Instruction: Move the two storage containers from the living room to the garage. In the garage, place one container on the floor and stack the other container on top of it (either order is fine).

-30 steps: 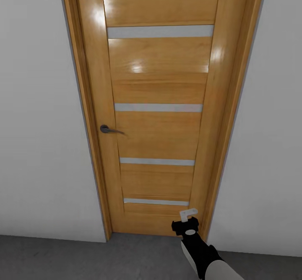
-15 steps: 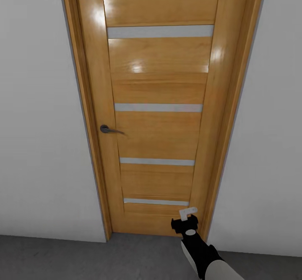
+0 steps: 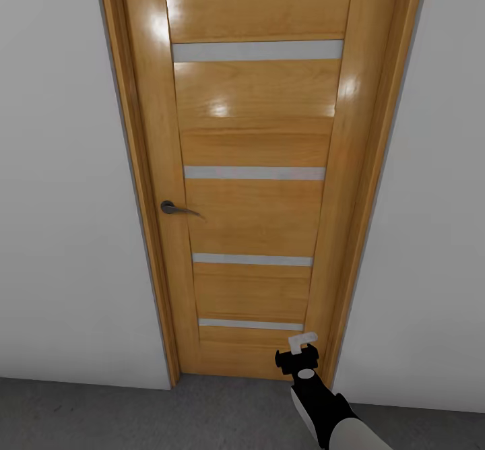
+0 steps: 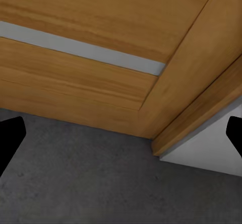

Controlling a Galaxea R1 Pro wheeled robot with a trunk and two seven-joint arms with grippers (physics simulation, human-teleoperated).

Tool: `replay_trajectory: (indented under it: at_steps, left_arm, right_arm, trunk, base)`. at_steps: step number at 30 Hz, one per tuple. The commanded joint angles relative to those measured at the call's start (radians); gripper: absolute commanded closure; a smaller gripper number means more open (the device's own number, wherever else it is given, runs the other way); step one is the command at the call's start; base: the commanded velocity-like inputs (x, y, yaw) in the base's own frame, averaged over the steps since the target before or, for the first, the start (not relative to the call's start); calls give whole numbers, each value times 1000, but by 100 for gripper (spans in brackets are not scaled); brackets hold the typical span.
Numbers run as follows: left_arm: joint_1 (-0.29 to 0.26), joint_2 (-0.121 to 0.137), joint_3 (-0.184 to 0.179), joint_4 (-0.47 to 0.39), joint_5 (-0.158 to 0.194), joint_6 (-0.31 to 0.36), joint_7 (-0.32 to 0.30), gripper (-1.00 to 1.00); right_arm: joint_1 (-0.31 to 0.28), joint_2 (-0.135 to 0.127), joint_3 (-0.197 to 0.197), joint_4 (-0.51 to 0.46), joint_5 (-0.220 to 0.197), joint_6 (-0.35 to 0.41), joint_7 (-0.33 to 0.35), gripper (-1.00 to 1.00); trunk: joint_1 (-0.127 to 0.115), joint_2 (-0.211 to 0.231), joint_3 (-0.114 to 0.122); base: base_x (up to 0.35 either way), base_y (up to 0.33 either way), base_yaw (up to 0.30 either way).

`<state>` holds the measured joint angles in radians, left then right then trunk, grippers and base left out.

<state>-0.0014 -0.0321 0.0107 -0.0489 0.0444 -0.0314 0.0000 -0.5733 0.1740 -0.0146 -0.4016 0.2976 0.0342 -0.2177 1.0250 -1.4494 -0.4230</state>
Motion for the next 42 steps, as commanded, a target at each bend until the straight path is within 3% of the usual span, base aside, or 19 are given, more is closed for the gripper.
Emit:
replay_trajectory:
  at_steps: [1,13,18,21,23,24,26,28,32,42]
  left_arm:
    - [0,0,1,0,5,-2,0,-100]
    - [0,-1,1,0,5,-2,0,-100]
    - [0,-2,2,0,4,-2,0,-100]
    - [0,-2,2,0,4,-2,0,-100]
    - [0,-2,1,0,4,-2,0,-100]
    - [0,-1,1,0,4,-2,0,-100]
    - [0,-1,0,0,4,-2,0,-100]
    - [0,0,0,0,5,-2,0,-100]
    - [0,0,0,0,5,-2,0,-100]
    - [0,0,0,0,5,-2,0,-100]
  right_arm:
    - [0,1,-1,0,9,5,-3,-100]
    - [0,1,13,-19,8,10,2,-100]
    - [-5,1,25,-127,3,92,8,-100]
    - [-50,1,28,-198,-1,200,10,-100]
    - [-113,1,28,-217,-10,260,13,-100]
    - [-185,1,37,-228,-30,299,50,-100]
    - [-193,1,54,-210,-34,296,91,-100]
    - [-198,1,69,-157,-36,279,176,-100]
    - [-200,1,73,-139,-37,268,236,-100]
    - [-200,1,73,-132,-37,264,245,-100]
  trunk:
    - [0,-1,-1]
    - [0,-1,-1]
    - [0,-1,-1]
    - [0,-1,-1]
    - [0,-1,-1]
    - [0,-1,-1]
    - [0,-1,-1]
    - [0,-1,-1]
    - [0,-1,-1]
    - [0,-1,-1]
  base:
    - [0,0,0]
    - [0,0,0]
    - [0,0,0]
    - [0,0,0]
    - [0,0,0]
    - [67,0,0]
    - [121,0,0]
    - [255,0,0]
    - [298,0,0]
    - [317,37,0]
